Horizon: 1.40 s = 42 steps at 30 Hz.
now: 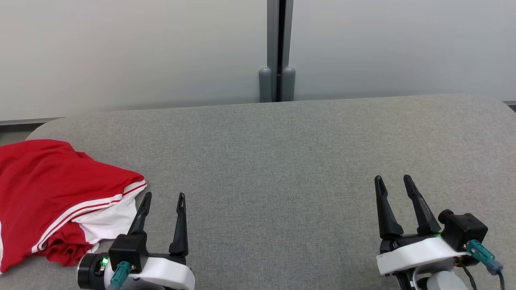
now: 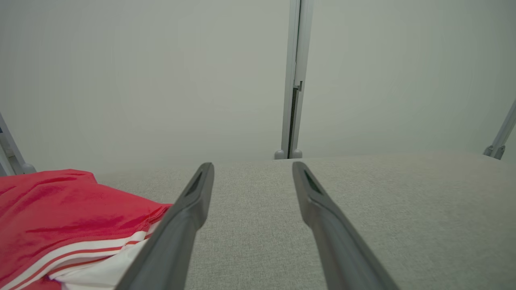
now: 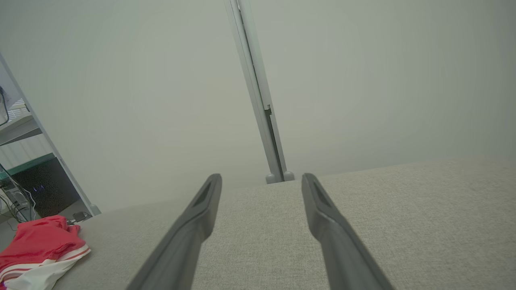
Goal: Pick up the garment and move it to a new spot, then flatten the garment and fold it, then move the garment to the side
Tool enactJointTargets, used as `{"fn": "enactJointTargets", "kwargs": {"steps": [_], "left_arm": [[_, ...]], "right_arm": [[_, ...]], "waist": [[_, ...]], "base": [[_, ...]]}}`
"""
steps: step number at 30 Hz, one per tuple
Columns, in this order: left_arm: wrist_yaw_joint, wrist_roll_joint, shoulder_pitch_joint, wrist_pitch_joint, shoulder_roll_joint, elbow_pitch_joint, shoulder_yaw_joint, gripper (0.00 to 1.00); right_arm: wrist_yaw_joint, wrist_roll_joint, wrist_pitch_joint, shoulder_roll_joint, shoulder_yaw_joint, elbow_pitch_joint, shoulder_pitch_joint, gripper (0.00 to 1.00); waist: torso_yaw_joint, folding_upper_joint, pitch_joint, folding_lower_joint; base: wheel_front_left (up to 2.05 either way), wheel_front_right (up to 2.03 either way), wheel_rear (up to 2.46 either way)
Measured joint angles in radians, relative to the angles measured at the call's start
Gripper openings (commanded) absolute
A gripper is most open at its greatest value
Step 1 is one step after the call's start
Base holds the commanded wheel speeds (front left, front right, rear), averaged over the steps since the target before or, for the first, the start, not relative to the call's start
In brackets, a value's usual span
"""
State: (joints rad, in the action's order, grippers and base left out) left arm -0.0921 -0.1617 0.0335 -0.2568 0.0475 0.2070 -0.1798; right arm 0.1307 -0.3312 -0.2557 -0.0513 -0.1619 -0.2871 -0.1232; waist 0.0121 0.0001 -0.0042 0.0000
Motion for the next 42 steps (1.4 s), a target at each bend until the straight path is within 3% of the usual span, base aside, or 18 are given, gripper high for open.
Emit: {"fn": "enactJointTargets", "kwargs": {"steps": [21, 28, 42], "left_arm": [[-0.007, 0.012, -0.002, -0.007, 0.000, 0.011, -0.005, 1.00], [-0.010, -0.007, -0.008, -0.007, 0.000, 0.022, 0.009, 1.00], [0.003, 0.030, -0.032, -0.007, 0.001, 0.009, 0.069, 1.00]], "right_arm": [[0.000, 0.001, -0.008, -0.005, -0.011, -0.017, 0.003, 1.00], [0.000, -0.008, -0.008, -0.010, -0.053, -0.023, 0.022, 1.00], [0.000, -0.029, -0.008, -0.005, -0.104, -0.030, 0.038, 1.00]], "waist": [[0.036, 0.0000, -0.009, 0.0000], [0.117, 0.0000, -0.015, 0.0000], [0.355, 0.0000, -0.035, 0.0000]], "base": [[0.00, 0.00, 0.00], [0.00, 0.00, 0.00], [0.00, 0.00, 0.00]]}}
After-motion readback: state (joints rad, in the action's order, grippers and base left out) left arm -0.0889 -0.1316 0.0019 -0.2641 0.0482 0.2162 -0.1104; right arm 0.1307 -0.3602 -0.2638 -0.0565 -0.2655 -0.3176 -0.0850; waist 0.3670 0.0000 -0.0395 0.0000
